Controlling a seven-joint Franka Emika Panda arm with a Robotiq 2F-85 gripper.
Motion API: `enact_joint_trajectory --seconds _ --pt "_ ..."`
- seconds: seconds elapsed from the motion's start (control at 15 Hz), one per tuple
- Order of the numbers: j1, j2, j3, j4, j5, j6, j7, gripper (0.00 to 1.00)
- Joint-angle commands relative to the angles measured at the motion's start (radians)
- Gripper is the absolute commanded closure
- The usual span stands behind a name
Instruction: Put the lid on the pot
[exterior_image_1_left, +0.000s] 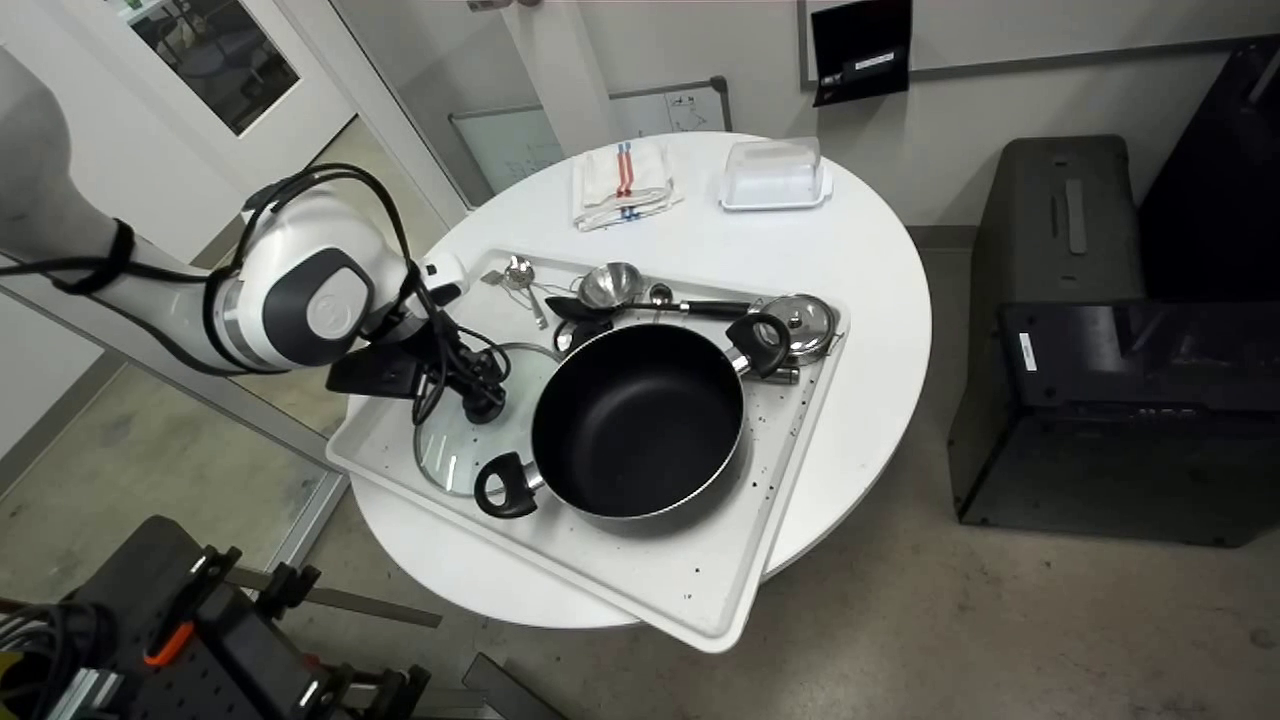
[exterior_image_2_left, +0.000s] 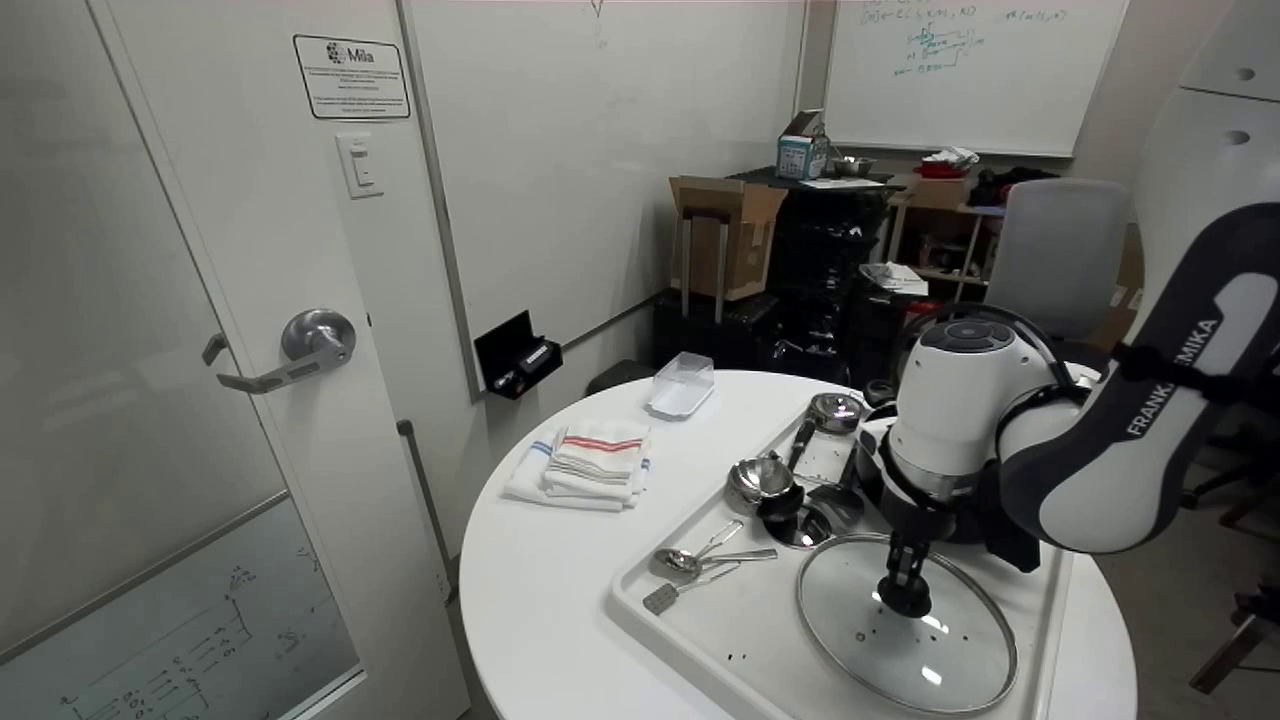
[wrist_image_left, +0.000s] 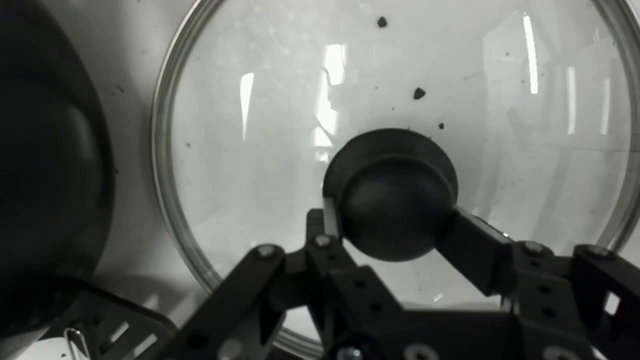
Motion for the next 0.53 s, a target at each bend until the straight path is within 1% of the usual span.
enact_joint_trajectory --seconds 0.0,0.27,0.47 --pt "-0.043 -0.089 0.048 -0.076 0.021 -0.012 -0.053 0.74" --pt "-0.066 -0.165 0.074 -0.132 0.019 -0.022 -0.075 0.74" --pt "-0.057 -0.226 0.069 -0.166 0.013 -0.038 -0.078 0.74"
